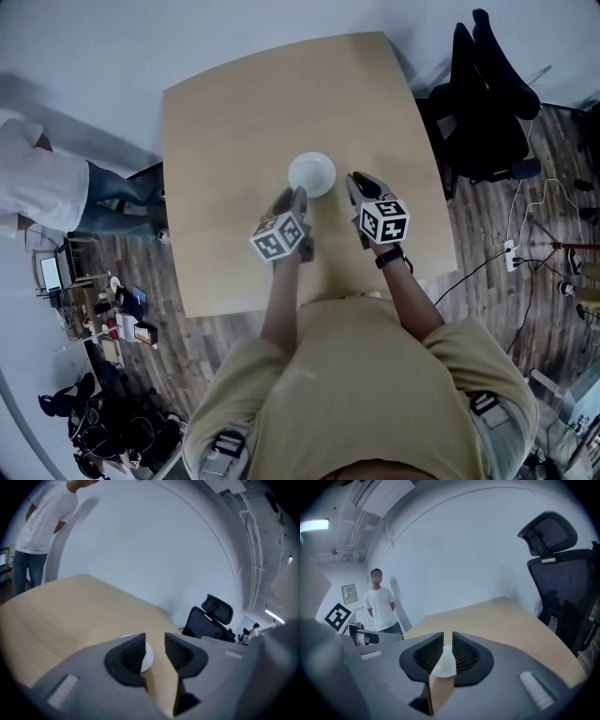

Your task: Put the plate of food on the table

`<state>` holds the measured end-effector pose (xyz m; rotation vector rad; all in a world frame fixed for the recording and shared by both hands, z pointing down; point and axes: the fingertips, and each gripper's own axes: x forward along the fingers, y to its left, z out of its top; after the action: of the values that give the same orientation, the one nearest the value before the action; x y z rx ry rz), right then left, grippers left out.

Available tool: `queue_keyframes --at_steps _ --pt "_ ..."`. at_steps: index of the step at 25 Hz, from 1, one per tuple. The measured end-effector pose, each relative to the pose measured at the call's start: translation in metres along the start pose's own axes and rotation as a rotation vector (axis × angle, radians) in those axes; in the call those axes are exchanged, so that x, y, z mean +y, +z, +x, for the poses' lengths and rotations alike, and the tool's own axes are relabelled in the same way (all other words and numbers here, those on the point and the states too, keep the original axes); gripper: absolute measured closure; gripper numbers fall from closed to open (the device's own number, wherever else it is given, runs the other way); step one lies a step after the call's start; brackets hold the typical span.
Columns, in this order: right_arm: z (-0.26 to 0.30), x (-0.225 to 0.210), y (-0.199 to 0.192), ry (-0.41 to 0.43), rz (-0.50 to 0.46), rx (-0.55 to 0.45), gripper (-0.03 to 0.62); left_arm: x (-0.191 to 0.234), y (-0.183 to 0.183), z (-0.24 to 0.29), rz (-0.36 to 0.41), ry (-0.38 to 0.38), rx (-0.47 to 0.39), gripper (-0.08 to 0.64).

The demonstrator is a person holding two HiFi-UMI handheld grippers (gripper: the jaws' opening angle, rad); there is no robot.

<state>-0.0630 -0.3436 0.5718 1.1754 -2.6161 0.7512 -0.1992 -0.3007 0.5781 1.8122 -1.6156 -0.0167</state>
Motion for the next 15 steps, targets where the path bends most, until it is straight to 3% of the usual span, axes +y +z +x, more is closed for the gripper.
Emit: queue_keyframes --at_steps 7,15 --pt "-0.063 0.019 0.042 0.011 -0.104 -0.146 0.586 -0.058 0.018 -0.048 0.162 -0.055 -0.142 0.466" --pt "-0.105 0.038 0.051 -0.001 -0.213 -0.212 0.588 -0.081 0.025 -0.092 0.272 -0.011 -0.243 0.544"
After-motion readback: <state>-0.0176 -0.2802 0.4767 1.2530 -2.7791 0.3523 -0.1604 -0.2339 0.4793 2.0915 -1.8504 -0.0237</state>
